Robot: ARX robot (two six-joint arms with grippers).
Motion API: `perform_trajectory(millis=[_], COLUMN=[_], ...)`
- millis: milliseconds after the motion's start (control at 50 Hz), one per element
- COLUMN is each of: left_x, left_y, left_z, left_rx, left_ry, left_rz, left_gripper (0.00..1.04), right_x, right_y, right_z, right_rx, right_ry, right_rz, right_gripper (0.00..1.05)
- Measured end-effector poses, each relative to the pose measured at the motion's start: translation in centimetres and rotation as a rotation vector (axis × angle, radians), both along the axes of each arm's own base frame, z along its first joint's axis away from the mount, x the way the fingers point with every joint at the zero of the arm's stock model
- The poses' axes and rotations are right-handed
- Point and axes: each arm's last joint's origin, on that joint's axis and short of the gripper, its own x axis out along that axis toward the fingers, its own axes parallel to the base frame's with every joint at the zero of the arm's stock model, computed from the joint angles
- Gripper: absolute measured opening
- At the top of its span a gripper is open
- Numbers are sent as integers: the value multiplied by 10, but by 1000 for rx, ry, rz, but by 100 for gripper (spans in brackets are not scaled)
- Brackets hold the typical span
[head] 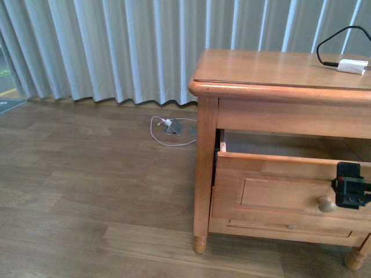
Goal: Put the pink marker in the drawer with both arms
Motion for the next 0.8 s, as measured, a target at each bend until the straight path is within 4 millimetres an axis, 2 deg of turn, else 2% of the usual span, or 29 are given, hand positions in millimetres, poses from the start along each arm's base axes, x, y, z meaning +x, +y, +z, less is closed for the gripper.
perform_trajectory(millis=[420, 800], left_x=[0, 0], left_y=[0, 0], left_z=[0, 0], left_rx=[0, 0], left_ry=[0, 0], left_rz=[0, 0], left_gripper=[99, 99], right_x=[59, 59], right_y=[8, 10], right_z=[-14, -14], right_rx=[-22, -35], right_ry=[-137, -143], right_rz=[-88, -85], right_gripper=[96, 96])
